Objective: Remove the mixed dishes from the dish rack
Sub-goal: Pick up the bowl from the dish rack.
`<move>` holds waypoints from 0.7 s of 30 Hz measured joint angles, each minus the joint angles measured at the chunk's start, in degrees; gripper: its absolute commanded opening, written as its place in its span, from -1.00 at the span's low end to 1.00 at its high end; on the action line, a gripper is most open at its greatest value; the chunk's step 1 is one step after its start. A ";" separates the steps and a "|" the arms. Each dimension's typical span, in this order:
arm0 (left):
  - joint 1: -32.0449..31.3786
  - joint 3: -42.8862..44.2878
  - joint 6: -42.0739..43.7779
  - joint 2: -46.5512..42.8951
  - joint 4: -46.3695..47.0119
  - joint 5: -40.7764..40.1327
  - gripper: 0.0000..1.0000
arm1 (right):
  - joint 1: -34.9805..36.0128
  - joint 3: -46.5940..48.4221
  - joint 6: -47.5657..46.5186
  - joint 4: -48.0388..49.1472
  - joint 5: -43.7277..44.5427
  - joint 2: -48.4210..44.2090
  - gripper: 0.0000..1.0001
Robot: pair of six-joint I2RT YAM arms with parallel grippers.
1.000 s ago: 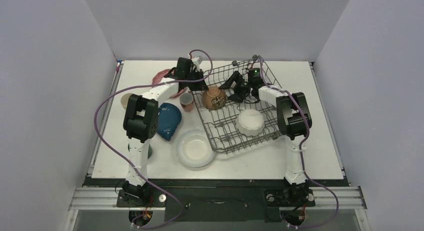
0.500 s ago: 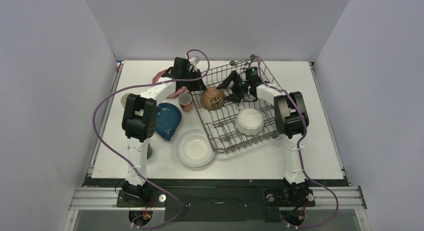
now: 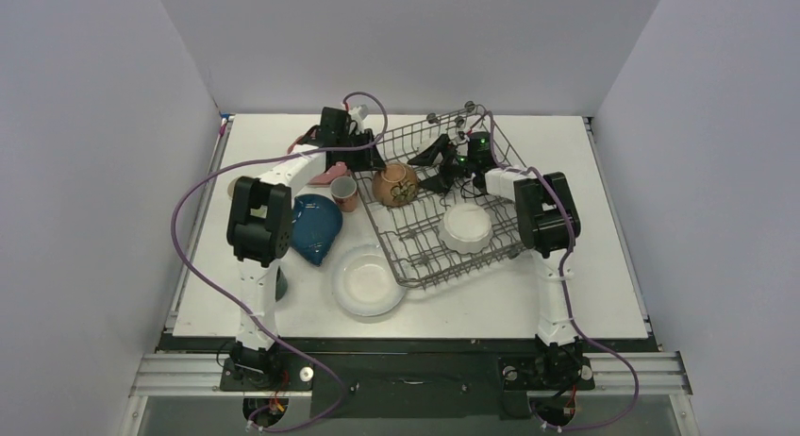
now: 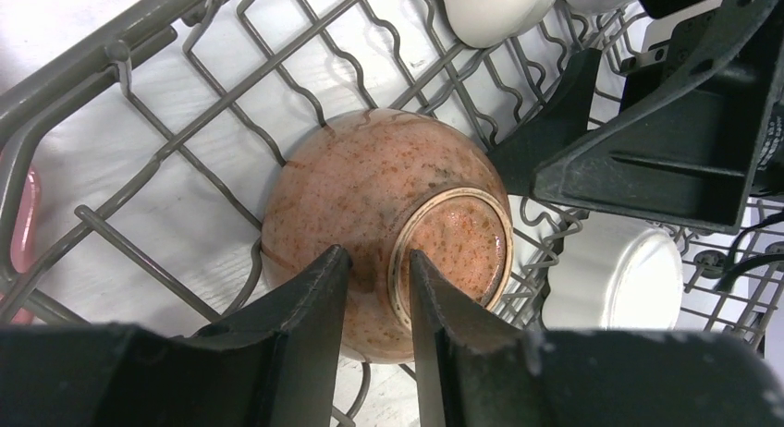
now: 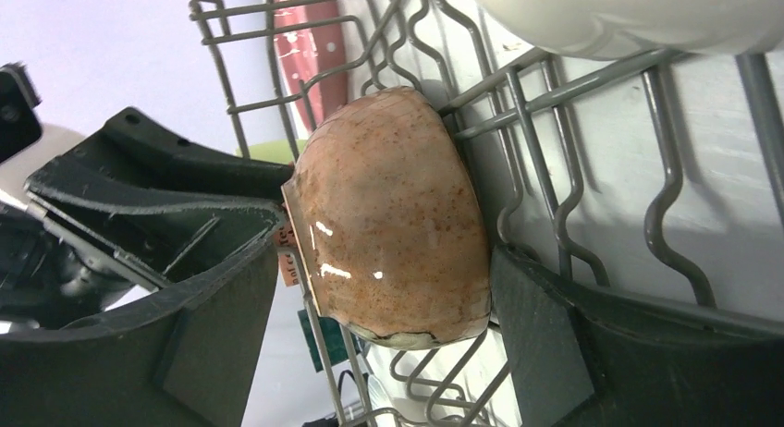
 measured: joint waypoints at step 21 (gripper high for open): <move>1.51 0.52 -0.57 0.33 1.86 1.46 -0.07 | 0.22 -5.73 12.52 23.63 -3.10 1.40 0.59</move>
